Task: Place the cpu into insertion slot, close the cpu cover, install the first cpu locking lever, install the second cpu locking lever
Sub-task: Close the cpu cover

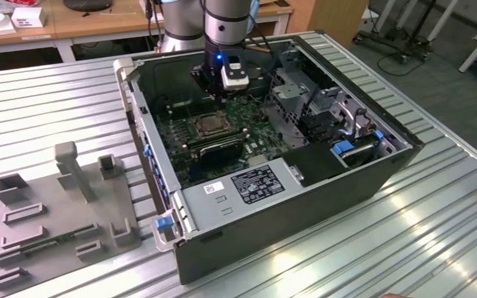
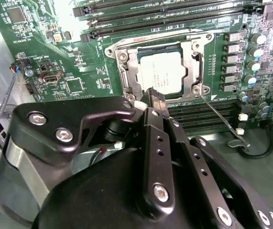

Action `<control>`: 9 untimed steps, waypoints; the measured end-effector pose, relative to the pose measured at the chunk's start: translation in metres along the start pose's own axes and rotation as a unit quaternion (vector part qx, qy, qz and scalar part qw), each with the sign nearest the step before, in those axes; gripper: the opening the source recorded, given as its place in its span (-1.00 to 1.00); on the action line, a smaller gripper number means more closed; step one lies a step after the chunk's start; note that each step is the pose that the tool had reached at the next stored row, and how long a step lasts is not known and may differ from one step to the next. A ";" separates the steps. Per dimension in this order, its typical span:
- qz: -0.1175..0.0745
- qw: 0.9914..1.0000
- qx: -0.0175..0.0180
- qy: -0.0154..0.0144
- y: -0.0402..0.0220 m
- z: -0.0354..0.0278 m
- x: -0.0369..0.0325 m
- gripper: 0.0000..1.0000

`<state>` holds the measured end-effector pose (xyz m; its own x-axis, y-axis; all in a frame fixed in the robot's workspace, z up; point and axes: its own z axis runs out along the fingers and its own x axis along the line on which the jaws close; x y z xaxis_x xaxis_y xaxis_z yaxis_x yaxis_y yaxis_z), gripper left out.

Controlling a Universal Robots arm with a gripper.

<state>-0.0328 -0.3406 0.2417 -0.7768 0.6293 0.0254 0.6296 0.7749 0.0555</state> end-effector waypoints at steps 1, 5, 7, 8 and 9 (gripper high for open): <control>0.000 1.000 0.000 0.000 0.0000 0.0000 0.0000 -0.79; 0.000 1.000 0.000 0.000 0.0000 0.0000 0.0000 -0.79; 0.000 1.000 0.000 0.000 0.0000 0.0000 0.0000 -0.79; -0.001 1.000 0.000 0.000 0.0000 0.0000 0.0000 -0.79; -0.003 1.000 0.000 0.000 0.0000 0.0000 0.0000 -0.79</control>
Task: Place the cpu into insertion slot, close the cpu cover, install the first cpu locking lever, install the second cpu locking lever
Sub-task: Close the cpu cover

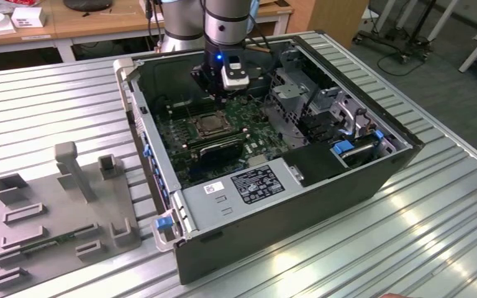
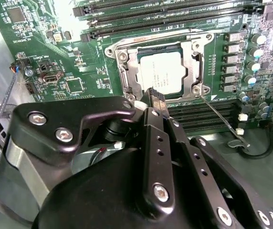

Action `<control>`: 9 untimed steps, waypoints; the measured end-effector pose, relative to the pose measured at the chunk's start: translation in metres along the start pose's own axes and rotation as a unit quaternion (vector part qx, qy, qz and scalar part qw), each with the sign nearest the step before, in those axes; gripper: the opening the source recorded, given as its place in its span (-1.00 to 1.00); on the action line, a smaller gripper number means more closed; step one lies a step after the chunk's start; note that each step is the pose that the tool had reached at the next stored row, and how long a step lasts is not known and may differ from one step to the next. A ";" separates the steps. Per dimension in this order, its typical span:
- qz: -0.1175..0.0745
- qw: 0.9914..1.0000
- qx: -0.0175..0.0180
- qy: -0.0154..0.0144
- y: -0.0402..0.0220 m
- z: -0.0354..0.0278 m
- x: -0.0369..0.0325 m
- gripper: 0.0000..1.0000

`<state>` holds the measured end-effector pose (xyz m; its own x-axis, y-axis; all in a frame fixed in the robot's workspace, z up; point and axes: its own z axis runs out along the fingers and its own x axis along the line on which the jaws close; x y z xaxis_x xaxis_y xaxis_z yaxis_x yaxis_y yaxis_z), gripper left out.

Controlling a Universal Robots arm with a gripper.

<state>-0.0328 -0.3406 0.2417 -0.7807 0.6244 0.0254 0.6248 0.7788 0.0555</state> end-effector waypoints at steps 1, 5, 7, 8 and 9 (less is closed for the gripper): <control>-0.005 1.000 0.000 0.000 0.0000 0.0000 0.0000 -0.79; -0.039 0.999 0.001 0.002 0.0000 0.0000 0.0000 -0.79; -0.057 0.998 0.001 0.003 0.0000 0.0000 0.0000 -0.79; -0.066 0.998 0.002 0.004 0.0000 0.0000 0.0000 -0.79; -0.075 0.997 0.002 0.004 0.0000 0.0000 0.0000 -0.79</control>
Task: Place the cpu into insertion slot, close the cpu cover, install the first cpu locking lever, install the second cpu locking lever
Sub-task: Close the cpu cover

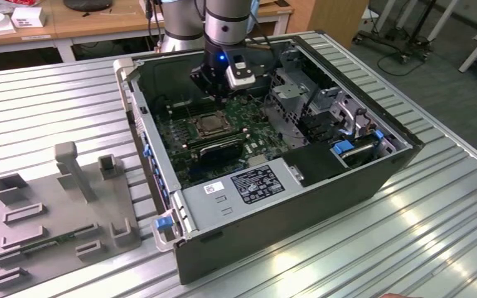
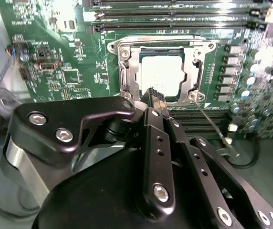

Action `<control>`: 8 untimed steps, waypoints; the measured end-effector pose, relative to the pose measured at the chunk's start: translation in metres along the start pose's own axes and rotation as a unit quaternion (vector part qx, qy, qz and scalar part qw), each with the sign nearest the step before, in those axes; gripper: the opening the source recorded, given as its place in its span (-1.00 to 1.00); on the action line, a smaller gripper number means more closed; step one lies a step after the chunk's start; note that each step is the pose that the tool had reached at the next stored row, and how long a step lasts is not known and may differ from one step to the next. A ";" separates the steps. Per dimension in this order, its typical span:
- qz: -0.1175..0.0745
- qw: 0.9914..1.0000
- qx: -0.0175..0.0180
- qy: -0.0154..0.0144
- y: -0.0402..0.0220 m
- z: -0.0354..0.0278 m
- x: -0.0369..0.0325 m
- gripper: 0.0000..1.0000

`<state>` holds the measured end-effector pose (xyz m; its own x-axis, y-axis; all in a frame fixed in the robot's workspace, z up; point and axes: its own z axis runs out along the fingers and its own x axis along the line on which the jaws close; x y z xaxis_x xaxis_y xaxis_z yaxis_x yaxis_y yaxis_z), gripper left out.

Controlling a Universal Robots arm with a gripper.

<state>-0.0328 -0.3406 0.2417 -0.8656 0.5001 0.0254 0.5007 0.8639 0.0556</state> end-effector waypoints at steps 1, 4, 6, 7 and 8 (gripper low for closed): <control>-0.009 1.000 0.000 0.001 0.0000 0.0000 0.0000 -0.79; -0.037 0.999 0.001 0.002 0.0000 0.0000 0.0000 -0.79; -0.055 0.998 0.001 0.003 0.0000 0.0000 0.0000 -0.79; -0.064 0.998 0.002 0.004 0.0000 0.0000 0.0000 -0.79; -0.073 0.997 0.002 0.004 0.0000 0.0000 0.0000 -0.79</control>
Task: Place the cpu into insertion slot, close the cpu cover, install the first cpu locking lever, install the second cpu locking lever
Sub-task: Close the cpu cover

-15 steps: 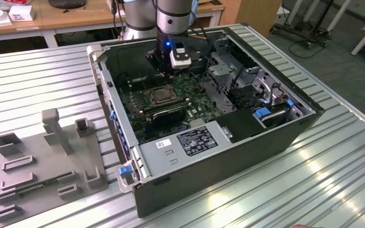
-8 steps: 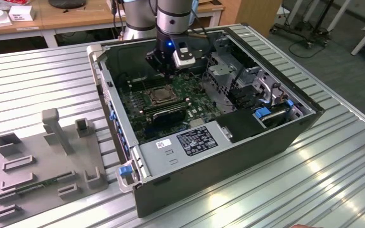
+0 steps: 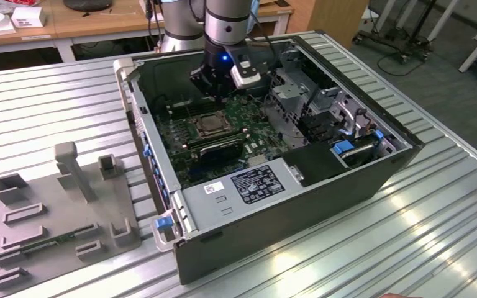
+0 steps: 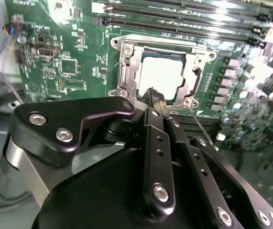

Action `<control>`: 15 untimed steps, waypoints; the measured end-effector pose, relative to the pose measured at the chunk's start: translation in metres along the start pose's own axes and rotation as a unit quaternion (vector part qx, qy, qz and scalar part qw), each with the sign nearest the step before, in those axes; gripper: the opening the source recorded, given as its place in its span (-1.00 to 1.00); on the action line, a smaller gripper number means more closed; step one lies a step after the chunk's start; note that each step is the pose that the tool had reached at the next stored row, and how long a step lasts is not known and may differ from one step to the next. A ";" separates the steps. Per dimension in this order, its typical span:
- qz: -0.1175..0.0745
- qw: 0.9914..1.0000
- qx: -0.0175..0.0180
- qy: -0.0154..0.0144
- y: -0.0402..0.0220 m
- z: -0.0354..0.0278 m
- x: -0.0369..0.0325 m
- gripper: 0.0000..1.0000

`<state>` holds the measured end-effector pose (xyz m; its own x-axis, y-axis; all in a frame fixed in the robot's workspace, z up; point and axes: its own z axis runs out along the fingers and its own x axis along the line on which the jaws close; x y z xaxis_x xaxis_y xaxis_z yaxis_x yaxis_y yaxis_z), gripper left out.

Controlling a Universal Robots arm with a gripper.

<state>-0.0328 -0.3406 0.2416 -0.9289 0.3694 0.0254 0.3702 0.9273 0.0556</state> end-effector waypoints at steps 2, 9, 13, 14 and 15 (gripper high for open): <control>-0.019 1.000 0.001 0.001 0.0000 0.0000 0.0000 -0.79; -0.082 0.997 0.003 0.004 0.0000 0.0002 0.0000 -0.79; -0.118 0.993 0.004 0.006 0.0000 0.0003 0.0000 -0.79; -0.127 0.992 0.005 0.007 0.0000 0.0003 0.0000 -0.79; -0.136 0.991 0.005 0.007 0.0000 0.0003 0.0000 -0.79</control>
<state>-0.0328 -0.3406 0.2413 -0.9943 0.1040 0.0248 0.1052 0.9931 0.0520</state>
